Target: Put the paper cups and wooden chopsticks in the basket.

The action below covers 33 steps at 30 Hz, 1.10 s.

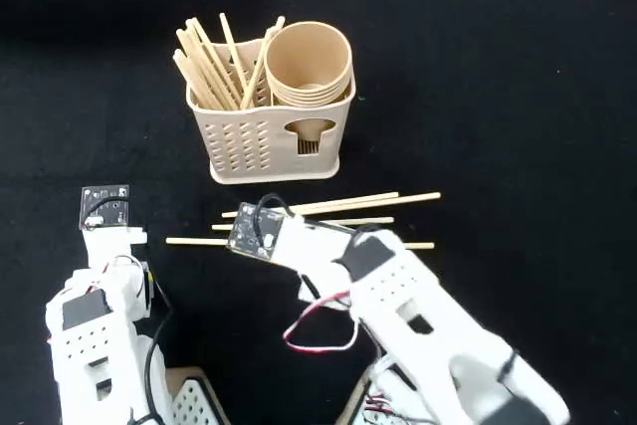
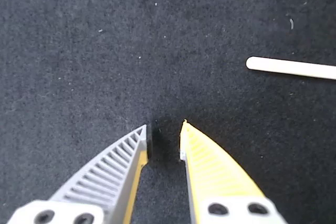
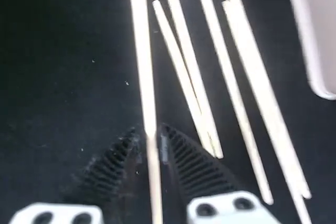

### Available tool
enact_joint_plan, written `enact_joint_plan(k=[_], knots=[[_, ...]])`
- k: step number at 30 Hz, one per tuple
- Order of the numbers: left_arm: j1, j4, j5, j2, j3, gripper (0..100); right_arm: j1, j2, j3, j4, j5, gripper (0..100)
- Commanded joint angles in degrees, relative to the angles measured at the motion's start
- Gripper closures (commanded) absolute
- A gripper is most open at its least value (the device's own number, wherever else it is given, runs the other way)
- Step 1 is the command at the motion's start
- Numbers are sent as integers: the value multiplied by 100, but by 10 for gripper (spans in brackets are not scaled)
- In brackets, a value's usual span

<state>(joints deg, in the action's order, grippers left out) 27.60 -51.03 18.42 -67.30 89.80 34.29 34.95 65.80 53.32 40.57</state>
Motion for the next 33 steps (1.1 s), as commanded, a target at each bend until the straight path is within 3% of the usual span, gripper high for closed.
enact_joint_plan(k=[1, 8, 18, 21, 33], knots=[[48, 123, 26, 9, 13, 877, -343, -664, -365, -167, 176, 862], [48, 123, 26, 9, 13, 877, -519, -1516, -892, -176, 387, 873], [48, 123, 26, 9, 13, 877, -545, -1552, -954, -360, 334, 868], [48, 123, 26, 9, 13, 877, -642, -1552, -1138, -193, 9, 811], [48, 123, 26, 9, 13, 877, -1204, -1596, -1262, -264, 985, 814]])
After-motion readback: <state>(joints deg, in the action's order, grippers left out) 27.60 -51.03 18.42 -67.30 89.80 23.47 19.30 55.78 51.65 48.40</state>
